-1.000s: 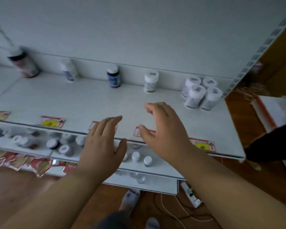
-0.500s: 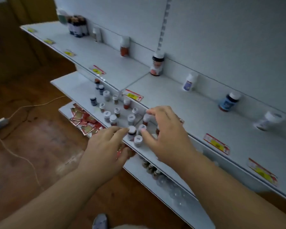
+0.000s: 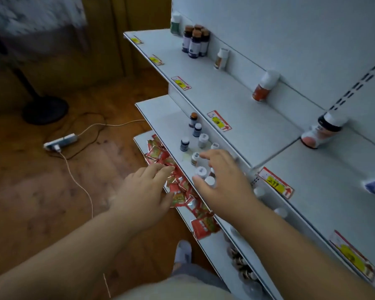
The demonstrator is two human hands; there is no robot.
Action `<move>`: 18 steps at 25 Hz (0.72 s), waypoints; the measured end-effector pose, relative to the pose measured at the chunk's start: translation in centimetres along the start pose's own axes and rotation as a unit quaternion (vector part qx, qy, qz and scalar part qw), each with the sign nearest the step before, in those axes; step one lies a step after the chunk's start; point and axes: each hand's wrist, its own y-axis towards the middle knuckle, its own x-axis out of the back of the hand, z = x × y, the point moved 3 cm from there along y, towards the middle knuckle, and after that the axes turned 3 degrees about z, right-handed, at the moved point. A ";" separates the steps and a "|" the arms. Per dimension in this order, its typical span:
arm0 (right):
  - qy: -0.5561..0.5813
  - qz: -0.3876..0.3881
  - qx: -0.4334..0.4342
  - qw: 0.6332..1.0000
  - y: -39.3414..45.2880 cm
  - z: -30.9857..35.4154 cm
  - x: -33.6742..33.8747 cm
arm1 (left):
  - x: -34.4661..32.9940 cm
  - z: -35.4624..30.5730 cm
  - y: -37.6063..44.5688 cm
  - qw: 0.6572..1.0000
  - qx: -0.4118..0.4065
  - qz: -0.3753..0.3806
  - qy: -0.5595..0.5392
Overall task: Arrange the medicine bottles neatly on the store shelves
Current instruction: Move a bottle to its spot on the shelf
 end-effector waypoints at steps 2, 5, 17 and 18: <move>0.026 0.013 -0.009 1.000 3.8 -0.8 -1.5 | 0.1 1.7 2.6 1.000 0.010 0.012 0.013; 0.047 0.022 -0.027 0.998 10.2 -1.7 -3.5 | 0.4 5.5 7.6 0.999 0.022 0.040 0.017; 0.144 -0.043 -0.342 0.928 30.2 -4.8 -18.9 | -5.1 24.3 28.3 0.986 -0.093 0.131 -0.037; 0.174 -0.051 -0.385 0.905 31.1 -6.1 -20.2 | -6.3 25.2 29.9 0.985 -0.086 0.139 -0.058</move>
